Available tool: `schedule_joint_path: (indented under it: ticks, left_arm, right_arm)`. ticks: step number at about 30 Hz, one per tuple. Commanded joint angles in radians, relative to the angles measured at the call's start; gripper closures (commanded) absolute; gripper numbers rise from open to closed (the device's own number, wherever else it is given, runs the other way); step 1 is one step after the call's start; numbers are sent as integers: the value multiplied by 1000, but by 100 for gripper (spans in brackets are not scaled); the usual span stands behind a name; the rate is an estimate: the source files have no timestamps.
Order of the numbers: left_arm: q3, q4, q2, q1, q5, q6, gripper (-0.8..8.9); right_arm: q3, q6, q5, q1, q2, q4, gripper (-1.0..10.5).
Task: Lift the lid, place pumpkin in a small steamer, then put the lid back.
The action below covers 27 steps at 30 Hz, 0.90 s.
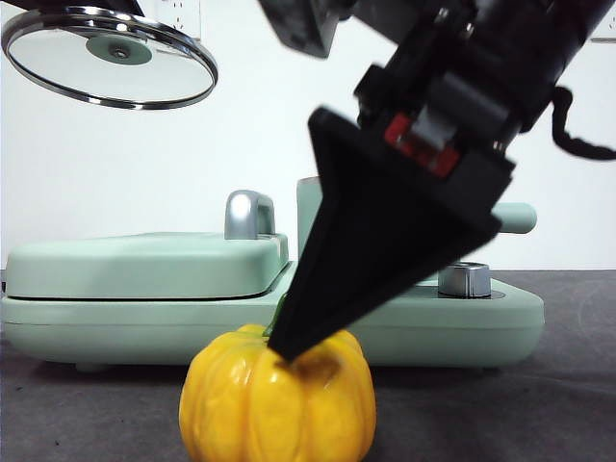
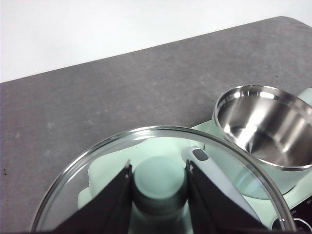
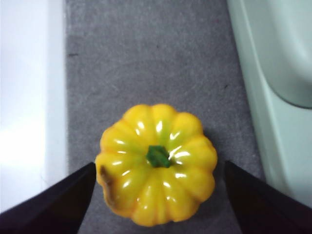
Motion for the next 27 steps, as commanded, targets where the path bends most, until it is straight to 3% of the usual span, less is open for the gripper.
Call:
schedule_joint_path:
  ticks: [1,12,18,27]
  left_arm:
    - [15,33,0,-2,0,15,804]
    - [15,33,0,-2,0,18,804]
    - [15,33,0,-2,0,18,804]
    - [15,29,0,-2,0,18,804]
  right_arm:
    - [17,-6,-1,11,42,11,512]
    - [17,21,0,11,98,21,544]
    - [40,132,-3,6,63,-66,574]
    - [217,333,25,-58,-44,-436,574]
